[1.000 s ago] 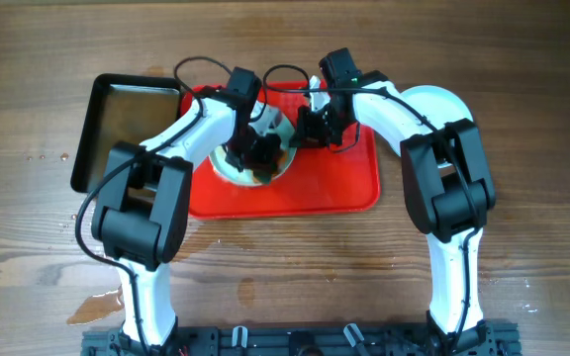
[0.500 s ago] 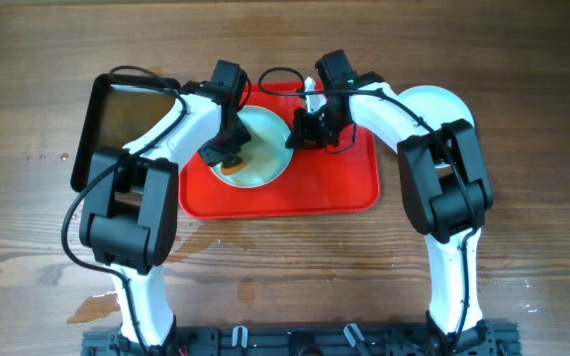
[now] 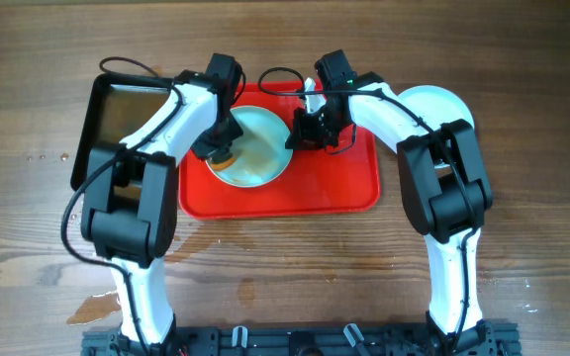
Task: Clean dirty plates on tray and stack at the side
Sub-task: 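Scrub the plate on the red tray with the sponge in left gripper, then lift the plate with right gripper and stack it right of tray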
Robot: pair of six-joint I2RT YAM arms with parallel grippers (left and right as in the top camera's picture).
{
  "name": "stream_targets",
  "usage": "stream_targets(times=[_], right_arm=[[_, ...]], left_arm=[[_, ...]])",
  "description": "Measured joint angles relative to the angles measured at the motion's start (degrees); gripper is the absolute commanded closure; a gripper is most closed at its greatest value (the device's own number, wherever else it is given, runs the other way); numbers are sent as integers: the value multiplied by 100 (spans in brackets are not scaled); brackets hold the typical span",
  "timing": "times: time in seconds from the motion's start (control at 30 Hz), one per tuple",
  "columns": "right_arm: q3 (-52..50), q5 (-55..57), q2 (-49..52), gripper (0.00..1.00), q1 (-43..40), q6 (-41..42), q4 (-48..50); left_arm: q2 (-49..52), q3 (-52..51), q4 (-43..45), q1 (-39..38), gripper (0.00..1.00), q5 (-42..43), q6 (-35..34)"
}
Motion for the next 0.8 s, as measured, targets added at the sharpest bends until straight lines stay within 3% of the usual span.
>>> stream_targets(times=[0.17,0.4,0.63,0.8], right_arm=[[0,39,0,96,0,20,28],[0,42,0,96,-11,22,22],[0,177,-57,96,-11,15,-131],[-39,1097,-332,96,-11,-7,-247]], left_arm=[[-726,0,-114,33,96,52,162],[-2378,0,-846,719,96,-17,203],[-2566,0,-1108,975,96,-20,310],[-2566,0,-1086,1478,96,-28,313]])
